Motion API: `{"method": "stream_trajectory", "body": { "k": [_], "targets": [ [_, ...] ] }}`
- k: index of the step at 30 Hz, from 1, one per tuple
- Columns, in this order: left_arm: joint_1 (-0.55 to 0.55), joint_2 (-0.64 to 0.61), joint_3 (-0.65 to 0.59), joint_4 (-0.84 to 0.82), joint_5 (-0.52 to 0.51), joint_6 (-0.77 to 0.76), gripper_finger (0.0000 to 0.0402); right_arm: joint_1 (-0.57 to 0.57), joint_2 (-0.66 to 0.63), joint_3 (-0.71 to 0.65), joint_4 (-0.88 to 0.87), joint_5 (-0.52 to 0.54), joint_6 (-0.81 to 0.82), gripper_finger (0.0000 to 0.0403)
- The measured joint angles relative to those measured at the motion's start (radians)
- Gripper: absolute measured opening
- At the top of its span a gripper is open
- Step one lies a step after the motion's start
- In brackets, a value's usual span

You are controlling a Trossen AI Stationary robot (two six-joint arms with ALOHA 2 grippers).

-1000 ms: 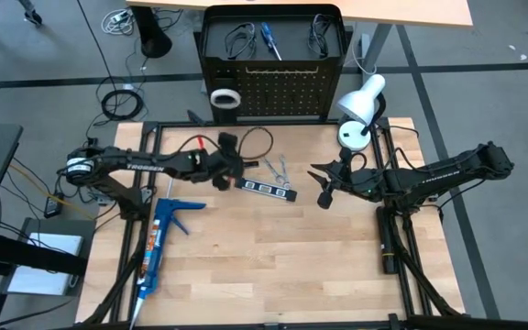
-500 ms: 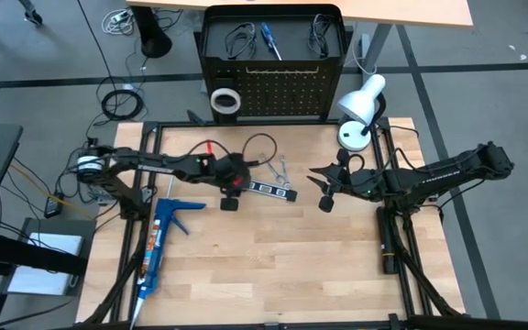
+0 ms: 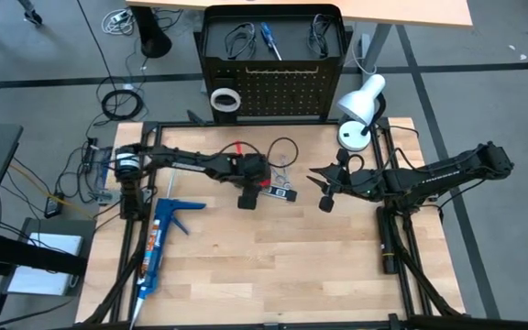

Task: Hang tools onto peg board
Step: Hang the spirit level on the pegboard

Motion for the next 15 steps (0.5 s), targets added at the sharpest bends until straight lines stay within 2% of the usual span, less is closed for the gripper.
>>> {"method": "stream_trajectory", "body": {
  "k": [3, 8, 15],
  "targets": [
    [0.005, 0.026, 0.012, -0.012, 0.024, 0.011, 0.0242, 0.0, 0.0, 0.0, 0.003, 0.0, 0.0, 0.0111],
    [0.009, 0.041, 0.01, -0.072, -0.004, 0.087, 0.0265, 0.001, 0.0, 0.0, 0.005, 0.0, 0.0, 0.0111],
    [0.034, 0.041, -0.003, -0.076, -0.006, 0.105, 0.0269, 0.001, 0.0, 0.0, 0.013, 0.0, -0.008, 0.0111]
  ]
}}
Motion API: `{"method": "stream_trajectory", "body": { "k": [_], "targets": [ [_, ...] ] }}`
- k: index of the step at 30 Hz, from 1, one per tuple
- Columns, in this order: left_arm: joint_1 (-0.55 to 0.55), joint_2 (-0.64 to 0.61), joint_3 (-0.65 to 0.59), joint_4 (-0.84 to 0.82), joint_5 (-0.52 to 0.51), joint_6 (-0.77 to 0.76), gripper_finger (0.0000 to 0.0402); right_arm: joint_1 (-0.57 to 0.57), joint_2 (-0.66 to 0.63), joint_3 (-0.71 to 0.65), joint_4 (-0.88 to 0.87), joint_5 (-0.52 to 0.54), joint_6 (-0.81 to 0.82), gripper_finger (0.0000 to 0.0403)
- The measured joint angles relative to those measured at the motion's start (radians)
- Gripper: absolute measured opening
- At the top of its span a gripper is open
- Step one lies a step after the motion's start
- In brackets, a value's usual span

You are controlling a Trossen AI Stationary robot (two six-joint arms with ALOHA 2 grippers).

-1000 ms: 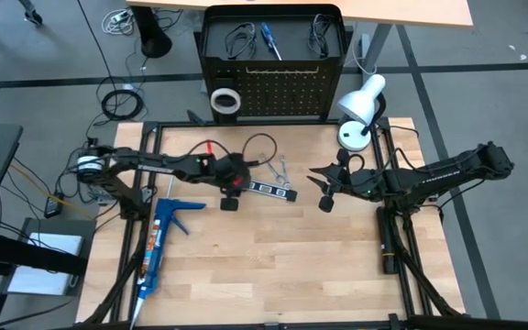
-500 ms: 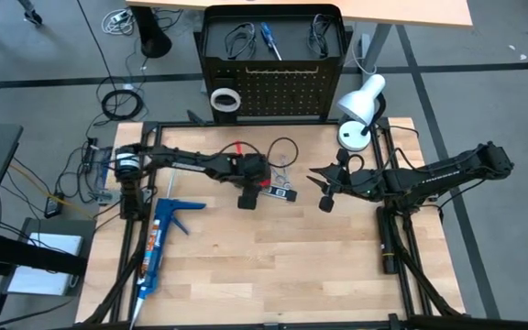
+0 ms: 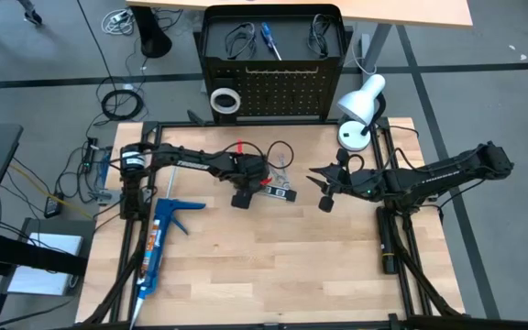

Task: Hang tools onto peg board
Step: Hang the spirit level on the pegboard

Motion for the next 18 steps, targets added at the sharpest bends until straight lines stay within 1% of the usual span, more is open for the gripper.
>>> {"method": "stream_trajectory", "body": {
  "k": [6, 10, 14, 18],
  "targets": [
    [0.006, 0.0, 0.0, 0.002, -0.003, 0.0, 0.0269, 0.002, 0.0, 0.0, -0.001, 0.0, -0.002, 0.0111],
    [0.012, 0.005, 0.002, -0.03, 0.027, -0.014, 0.0269, 0.002, 0.0, 0.0, -0.001, 0.0, -0.003, 0.0111],
    [0.04, 0.005, 0.002, -0.056, 0.093, -0.056, 0.0269, 0.002, 0.0, 0.0, 0.0, 0.0, -0.003, 0.0111],
    [0.045, 0.005, 0.002, -0.06, 0.094, -0.071, 0.0262, 0.002, 0.0, 0.0, -0.001, 0.0, -0.003, 0.0111]
  ]
}}
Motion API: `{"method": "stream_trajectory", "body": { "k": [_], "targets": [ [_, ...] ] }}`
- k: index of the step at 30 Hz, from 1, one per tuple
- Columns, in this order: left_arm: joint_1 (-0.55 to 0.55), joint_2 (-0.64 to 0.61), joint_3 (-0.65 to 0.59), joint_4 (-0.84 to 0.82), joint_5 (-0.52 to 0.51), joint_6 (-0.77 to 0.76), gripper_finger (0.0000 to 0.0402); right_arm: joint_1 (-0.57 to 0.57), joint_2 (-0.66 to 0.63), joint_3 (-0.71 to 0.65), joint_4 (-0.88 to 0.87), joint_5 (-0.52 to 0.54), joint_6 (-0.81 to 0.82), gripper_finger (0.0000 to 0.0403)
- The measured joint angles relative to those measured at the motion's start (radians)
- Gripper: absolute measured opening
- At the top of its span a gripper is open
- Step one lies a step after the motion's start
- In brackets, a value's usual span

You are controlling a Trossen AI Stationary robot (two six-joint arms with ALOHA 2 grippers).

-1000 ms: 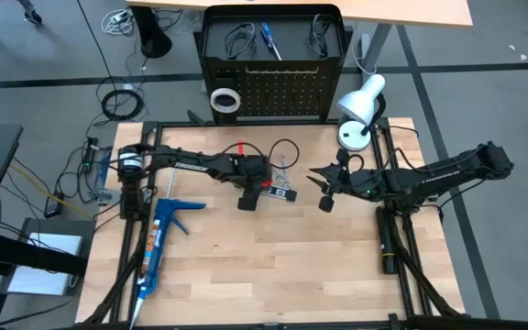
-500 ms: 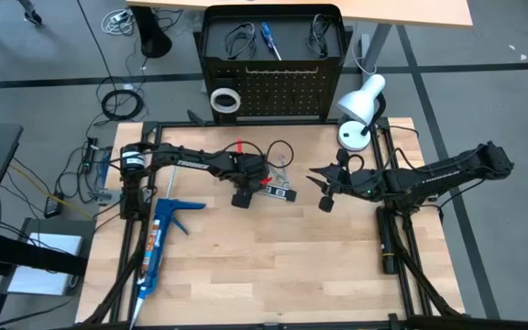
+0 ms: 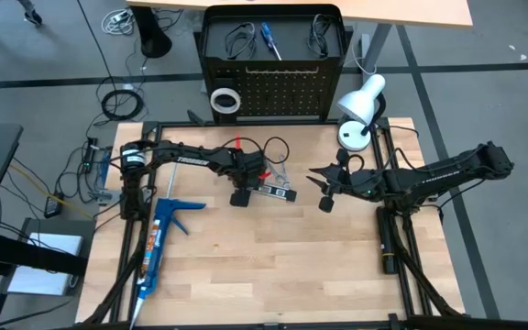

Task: Hang tools onto peg board
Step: Hang the spirit level on the pegboard

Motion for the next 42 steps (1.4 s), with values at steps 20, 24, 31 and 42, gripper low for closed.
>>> {"method": "stream_trajectory", "body": {
  "k": [20, 24, 31, 42],
  "targets": [
    [-0.047, -0.034, 0.099, -0.226, -0.175, -0.028, 0.0157, 0.0, 0.0, 0.0, -0.002, 0.0, 0.0, 0.0111],
    [-0.063, -0.103, 0.116, -0.342, -0.224, -0.065, 0.0157, 0.0, 0.0, 0.0, -0.018, 0.0, 0.003, 0.0111],
    [-0.074, -0.305, 0.044, -0.39, -0.399, -0.189, 0.0157, 0.0, 0.0, 0.0, -0.022, 0.0, 0.011, 0.0111],
    [-0.049, -0.477, -0.195, -0.324, -0.69, -0.148, 0.0157, 0.0, 0.0, 0.0, 0.025, -0.009, 0.005, 0.0111]
  ]
}}
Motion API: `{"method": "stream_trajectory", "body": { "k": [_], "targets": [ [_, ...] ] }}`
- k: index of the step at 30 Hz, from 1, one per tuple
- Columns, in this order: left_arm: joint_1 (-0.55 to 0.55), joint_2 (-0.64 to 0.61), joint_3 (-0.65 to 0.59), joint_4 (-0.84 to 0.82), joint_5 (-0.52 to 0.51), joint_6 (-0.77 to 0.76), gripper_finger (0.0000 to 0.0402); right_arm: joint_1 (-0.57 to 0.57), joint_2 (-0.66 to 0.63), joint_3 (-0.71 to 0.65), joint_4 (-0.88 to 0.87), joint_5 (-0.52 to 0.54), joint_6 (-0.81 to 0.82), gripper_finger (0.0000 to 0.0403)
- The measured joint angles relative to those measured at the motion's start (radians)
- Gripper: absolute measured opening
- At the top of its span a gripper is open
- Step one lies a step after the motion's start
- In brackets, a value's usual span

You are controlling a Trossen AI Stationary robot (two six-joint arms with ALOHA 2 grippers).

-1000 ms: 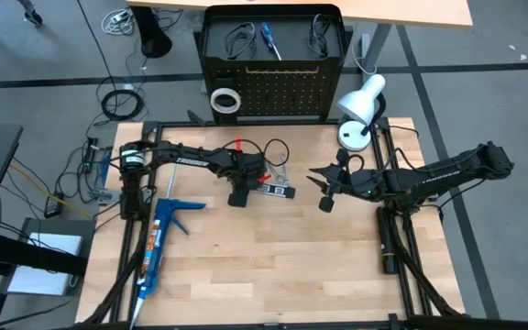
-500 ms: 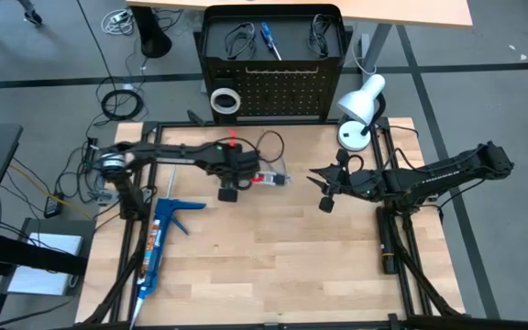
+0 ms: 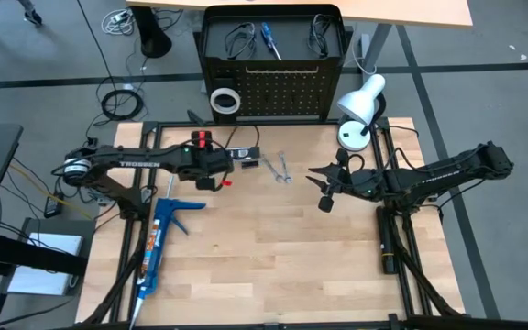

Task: Hang tools onto peg board
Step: Hang the spirit level on the pegboard

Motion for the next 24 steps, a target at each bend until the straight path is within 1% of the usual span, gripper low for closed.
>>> {"method": "stream_trajectory", "body": {
  "k": [3, 5, 13, 17, 24],
  "targets": [
    [0.031, -0.003, -0.059, 0.051, -0.032, 0.056, 0.0157, 0.0, 0.0, 0.0, -0.001, -0.002, -0.002, 0.0111],
    [0.048, -0.003, -0.086, 0.115, -0.082, 0.096, 0.0157, 0.0, 0.0, 0.0, -0.002, -0.002, -0.002, 0.0111],
    [0.099, -0.005, -0.151, 0.339, -0.187, 0.235, 0.0157, 0.0, 0.0, 0.0, -0.012, -0.002, -0.005, 0.0111],
    [0.122, -0.005, -0.155, 0.431, -0.232, 0.291, 0.0157, 0.0, 0.0, 0.0, -0.011, -0.002, -0.005, 0.0111],
    [0.168, -0.005, -0.154, 0.536, -0.254, 0.37, 0.0157, 0.0, 0.0, 0.0, -0.01, -0.002, -0.005, 0.0111]
  ]
}}
